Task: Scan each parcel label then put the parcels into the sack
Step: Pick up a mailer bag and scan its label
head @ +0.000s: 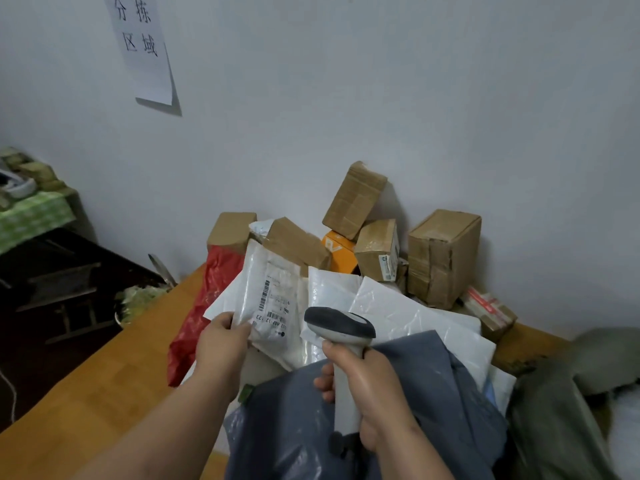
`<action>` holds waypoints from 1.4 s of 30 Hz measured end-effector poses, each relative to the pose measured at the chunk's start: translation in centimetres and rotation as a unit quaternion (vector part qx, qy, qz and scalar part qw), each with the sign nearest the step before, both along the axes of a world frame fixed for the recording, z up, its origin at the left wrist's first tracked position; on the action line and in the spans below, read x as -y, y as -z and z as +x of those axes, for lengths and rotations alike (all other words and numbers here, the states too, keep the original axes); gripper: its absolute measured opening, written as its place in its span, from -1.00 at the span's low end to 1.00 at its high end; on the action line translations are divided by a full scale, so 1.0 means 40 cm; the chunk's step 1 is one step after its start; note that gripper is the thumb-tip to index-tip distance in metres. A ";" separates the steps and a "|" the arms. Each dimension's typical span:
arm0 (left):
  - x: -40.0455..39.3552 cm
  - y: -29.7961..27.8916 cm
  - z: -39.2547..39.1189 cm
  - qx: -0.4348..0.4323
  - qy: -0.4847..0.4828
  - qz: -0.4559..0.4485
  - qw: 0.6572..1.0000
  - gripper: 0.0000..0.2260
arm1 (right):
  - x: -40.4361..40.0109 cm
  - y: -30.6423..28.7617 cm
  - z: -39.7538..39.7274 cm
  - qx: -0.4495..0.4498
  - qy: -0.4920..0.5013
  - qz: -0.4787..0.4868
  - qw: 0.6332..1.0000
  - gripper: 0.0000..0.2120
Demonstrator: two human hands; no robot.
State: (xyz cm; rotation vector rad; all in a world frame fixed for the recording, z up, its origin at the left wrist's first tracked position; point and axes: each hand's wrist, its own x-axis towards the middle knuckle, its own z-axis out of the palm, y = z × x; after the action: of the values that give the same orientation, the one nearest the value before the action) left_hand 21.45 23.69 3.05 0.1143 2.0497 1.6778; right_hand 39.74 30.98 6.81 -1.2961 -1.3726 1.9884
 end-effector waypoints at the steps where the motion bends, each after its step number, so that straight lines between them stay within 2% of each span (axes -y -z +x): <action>1: 0.006 -0.012 -0.005 0.011 -0.004 0.033 0.999 -0.85 | 0.005 -0.006 -0.006 0.000 -0.004 0.004 1.000 -0.80; 7: 0.026 -0.066 -0.028 0.041 -0.010 0.135 0.990 -0.90 | 0.052 -0.049 -0.023 -0.020 -0.021 0.040 0.999 -0.80; 18: 0.080 -0.144 0.105 0.041 -0.022 0.197 0.979 -0.84 | 0.098 -0.120 0.088 -0.074 -0.045 0.073 0.994 -0.84; 21: 0.093 -0.155 0.154 0.042 -0.025 0.200 0.978 -0.85 | 0.109 -0.132 0.138 -0.090 -0.040 0.070 0.993 -0.78; 27: 0.117 -0.169 0.239 0.029 -0.031 0.195 0.980 -0.86 | 0.124 -0.149 0.229 -0.089 -0.055 0.086 0.991 -0.86; 42: 0.174 -0.231 0.388 0.010 -0.032 0.201 0.979 -0.89 | 0.173 -0.188 0.363 -0.104 -0.056 0.104 0.988 -0.84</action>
State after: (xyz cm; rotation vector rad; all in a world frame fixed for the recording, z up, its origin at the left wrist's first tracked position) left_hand 36.99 16.74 12.28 0.1651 1.6902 2.1046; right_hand 54.27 24.06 14.34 -0.9115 -1.5306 1.9266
